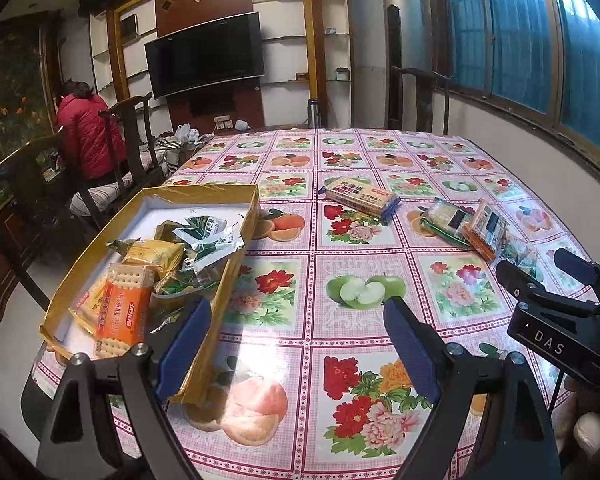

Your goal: Organize snacks

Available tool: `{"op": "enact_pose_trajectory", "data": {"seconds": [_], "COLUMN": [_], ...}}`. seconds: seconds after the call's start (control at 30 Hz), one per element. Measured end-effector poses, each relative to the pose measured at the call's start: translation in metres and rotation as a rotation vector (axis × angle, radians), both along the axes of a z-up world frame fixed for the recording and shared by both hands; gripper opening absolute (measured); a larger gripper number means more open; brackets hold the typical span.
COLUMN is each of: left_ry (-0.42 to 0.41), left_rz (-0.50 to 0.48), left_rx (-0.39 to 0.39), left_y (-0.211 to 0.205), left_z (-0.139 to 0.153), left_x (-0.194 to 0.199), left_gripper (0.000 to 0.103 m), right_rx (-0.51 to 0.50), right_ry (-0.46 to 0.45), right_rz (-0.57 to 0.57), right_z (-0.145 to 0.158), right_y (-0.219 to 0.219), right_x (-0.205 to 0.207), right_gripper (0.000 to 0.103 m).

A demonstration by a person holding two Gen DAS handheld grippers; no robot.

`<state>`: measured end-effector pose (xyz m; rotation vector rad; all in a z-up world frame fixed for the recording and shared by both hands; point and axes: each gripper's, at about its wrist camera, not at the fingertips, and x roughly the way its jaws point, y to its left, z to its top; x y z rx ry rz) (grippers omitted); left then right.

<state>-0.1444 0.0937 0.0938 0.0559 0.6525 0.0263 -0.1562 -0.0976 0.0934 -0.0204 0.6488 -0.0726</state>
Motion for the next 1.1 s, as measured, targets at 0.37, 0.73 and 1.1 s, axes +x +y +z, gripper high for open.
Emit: {"op": "enact_pose_trajectory", "data": {"seconds": [0.37, 0.73, 1.1], "left_ry": [0.031, 0.082, 0.158], "left_rz": [-0.012, -0.02, -0.053], "left_rx": [-0.006, -0.042, -0.103], "left_y": [-0.002, 0.0, 0.0], "left_z": [-0.006, -0.015, -0.023], "left_x": [0.006, 0.011, 0.021], "left_gripper": [0.088, 0.088, 0.088], "right_rx": [0.001, 0.009, 0.009], "right_ry": [0.018, 0.037, 0.048], "right_rz": [-0.005, -0.013, -0.011], "right_z": [-0.003, -0.006, -0.009], "right_y": [-0.003, -0.009, -0.009], "right_x": [0.005, 0.008, 0.012], "right_gripper": [0.086, 0.086, 0.086]}}
